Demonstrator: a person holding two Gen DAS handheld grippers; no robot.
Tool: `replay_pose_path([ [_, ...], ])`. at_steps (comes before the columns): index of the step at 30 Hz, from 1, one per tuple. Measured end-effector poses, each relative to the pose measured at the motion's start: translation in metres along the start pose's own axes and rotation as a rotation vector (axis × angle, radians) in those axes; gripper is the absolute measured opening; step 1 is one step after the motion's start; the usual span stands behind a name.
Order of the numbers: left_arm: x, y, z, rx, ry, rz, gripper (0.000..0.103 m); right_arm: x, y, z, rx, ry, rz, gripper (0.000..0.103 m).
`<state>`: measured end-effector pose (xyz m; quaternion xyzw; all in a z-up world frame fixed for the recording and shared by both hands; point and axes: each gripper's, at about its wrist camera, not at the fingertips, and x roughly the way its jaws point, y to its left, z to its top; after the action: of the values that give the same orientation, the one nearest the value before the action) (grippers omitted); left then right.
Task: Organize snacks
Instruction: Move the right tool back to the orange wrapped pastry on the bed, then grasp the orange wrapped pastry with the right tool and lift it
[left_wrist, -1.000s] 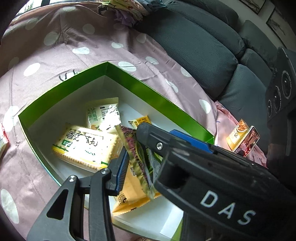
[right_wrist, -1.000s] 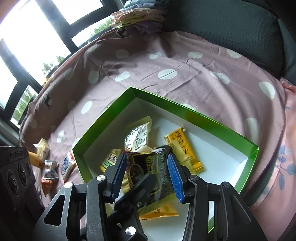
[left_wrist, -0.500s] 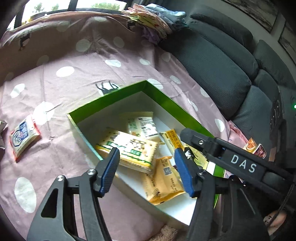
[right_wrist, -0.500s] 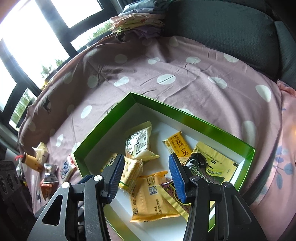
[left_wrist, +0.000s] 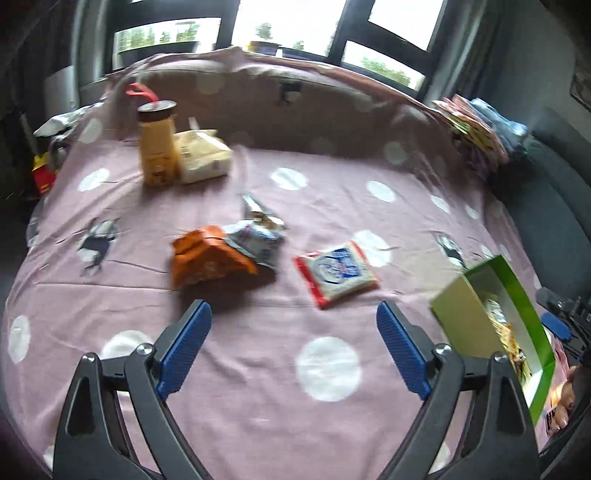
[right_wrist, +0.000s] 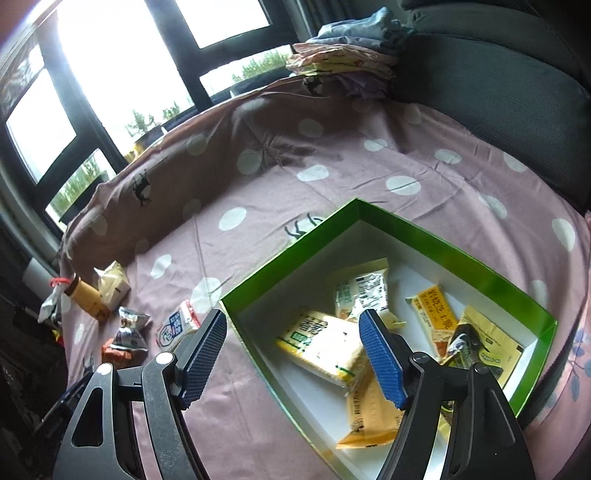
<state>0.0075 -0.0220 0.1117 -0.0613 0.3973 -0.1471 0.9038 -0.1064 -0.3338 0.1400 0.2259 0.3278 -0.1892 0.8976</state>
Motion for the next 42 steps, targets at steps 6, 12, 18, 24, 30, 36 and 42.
replay_pose_path([
  [6, 0.007, 0.081, -0.008, -0.202, -0.01, 0.145, 0.098, 0.025, 0.046, -0.01, -0.077, 0.068, 0.107, 0.079],
  [12, 0.016, 0.119, -0.01, -0.313, 0.037, 0.186, 0.098, 0.056, 0.108, -0.023, -0.092, 0.168, 0.28, 0.083],
  [18, 0.017, 0.137, -0.011, -0.337, 0.048, 0.238, 0.098, 0.105, 0.203, -0.048, -0.197, 0.339, 0.358, 0.084],
  [24, 0.01, 0.154, -0.012, -0.384, 0.037, 0.258, 0.098, 0.141, 0.28, -0.075, -0.261, 0.419, 0.389, 0.084],
  [30, 0.004, 0.167, -0.013, -0.441, 0.03, 0.219, 0.098, 0.19, 0.313, -0.091, -0.262, 0.445, 0.241, 0.084],
  [36, 0.003, 0.167, -0.012, -0.439, 0.031, 0.235, 0.098, 0.199, 0.329, -0.095, -0.329, 0.384, 0.184, 0.084],
  [42, 0.004, 0.165, -0.013, -0.427, 0.038, 0.222, 0.098, 0.222, 0.32, -0.099, -0.204, 0.518, 0.36, 0.055],
])
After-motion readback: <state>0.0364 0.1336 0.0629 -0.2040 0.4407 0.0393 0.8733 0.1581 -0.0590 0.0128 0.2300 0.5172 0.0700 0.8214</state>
